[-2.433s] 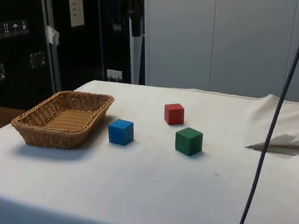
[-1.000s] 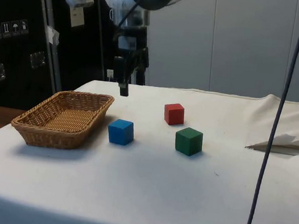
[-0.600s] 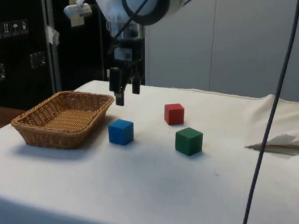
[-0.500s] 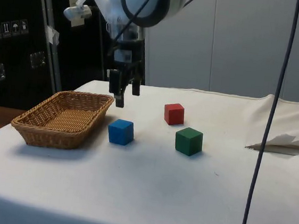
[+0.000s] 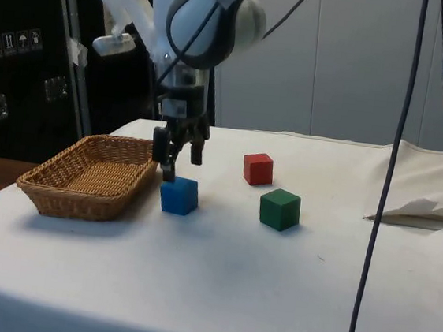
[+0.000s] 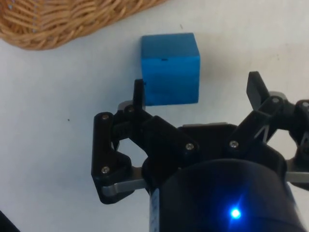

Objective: Pick up exactly two blocks and place them into the basket.

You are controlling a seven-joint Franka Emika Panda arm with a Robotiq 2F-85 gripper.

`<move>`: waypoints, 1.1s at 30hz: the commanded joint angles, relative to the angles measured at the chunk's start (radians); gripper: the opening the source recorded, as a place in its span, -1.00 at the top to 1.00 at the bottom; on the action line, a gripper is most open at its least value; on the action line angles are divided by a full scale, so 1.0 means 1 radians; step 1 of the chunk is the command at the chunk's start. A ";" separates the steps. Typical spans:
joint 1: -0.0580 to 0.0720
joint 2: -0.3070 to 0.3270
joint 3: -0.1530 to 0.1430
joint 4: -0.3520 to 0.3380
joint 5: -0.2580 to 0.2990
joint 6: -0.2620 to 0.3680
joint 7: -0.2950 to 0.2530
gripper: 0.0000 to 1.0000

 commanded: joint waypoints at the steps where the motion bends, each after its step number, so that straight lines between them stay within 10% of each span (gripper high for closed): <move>1: -0.014 0.008 0.020 0.005 0.032 0.009 -0.017 -1.00; 33: -0.008 0.104 0.022 0.051 0.108 0.026 -0.037 -1.00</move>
